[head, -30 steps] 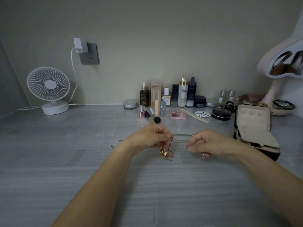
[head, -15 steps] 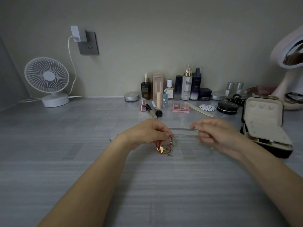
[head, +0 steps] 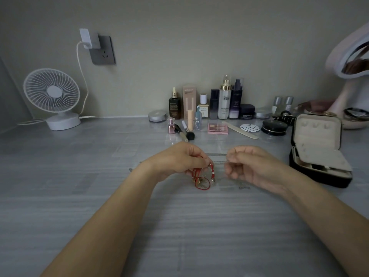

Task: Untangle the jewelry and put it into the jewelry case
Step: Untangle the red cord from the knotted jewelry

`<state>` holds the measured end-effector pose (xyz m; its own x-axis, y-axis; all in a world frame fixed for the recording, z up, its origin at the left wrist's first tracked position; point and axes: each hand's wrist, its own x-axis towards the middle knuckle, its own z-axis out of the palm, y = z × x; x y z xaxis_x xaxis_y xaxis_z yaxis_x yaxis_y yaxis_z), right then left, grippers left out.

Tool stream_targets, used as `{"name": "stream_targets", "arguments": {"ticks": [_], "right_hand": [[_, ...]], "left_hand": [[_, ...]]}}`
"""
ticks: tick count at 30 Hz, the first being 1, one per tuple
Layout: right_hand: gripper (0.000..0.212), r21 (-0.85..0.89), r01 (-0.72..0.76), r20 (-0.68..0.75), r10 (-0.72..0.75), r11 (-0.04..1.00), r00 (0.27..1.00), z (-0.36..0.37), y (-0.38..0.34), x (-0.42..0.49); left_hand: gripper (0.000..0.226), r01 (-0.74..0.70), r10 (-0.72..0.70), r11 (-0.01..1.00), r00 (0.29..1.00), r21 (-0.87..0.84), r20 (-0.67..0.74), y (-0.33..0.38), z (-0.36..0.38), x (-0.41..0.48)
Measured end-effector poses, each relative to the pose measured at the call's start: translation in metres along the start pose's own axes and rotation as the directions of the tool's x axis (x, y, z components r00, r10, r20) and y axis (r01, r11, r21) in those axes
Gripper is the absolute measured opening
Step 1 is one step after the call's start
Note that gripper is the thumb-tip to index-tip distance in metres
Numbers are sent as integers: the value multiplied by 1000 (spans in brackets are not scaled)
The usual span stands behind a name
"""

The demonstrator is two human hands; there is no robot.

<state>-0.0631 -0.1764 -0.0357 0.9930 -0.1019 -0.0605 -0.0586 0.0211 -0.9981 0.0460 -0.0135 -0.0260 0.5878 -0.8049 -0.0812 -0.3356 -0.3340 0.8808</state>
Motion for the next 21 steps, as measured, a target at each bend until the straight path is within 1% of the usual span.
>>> {"name": "stream_targets", "arguments": {"ticks": [2, 3, 5, 6, 7, 10, 12, 17, 21], "right_hand": [[18, -16, -42, -5, 42, 999, 999, 0, 1, 0], [14, -82, -47, -20, 45, 995, 999, 1, 1, 0], [2, -296, -28, -64, 9, 955, 998, 3, 2, -1], [4, -376, -7, -80, -25, 927, 997, 4, 3, -1], [7, -418, 18, -93, -62, 908, 994, 5, 4, -1], [6, -454, 97, -129, -173, 886, 976, 6, 6, 0], [5, -461, 113, -159, -207, 880, 965, 6, 6, 0], [7, -465, 115, -225, -243, 878, 943, 4, 4, 0], [13, -464, 101, -262, -245, 880, 933, 2, 2, 0]], "left_hand": [[11, -1, 1, 1000, 1000, -1, -3, 1, 0, -1], [11, 0, 0, 1000, 1000, -3, -5, 1, 0, -1], [12, 3, -3, 1000, 1000, -8, -10, 2, 0, -2], [12, 4, -4, 1000, 1000, -8, -13, 2, 0, -2], [11, 4, -4, 1000, 1000, -6, -14, 2, 0, -2], [13, 5, -5, 1000, 1000, -12, -6, 3, 1, -2], [18, 10, -10, 1000, 1000, -11, -14, 2, 1, -2], [22, 32, -32, 999, 999, -3, -36, 1, 0, -1], [24, 35, -34, 999, 997, 10, -69, 2, -1, -1]]}}
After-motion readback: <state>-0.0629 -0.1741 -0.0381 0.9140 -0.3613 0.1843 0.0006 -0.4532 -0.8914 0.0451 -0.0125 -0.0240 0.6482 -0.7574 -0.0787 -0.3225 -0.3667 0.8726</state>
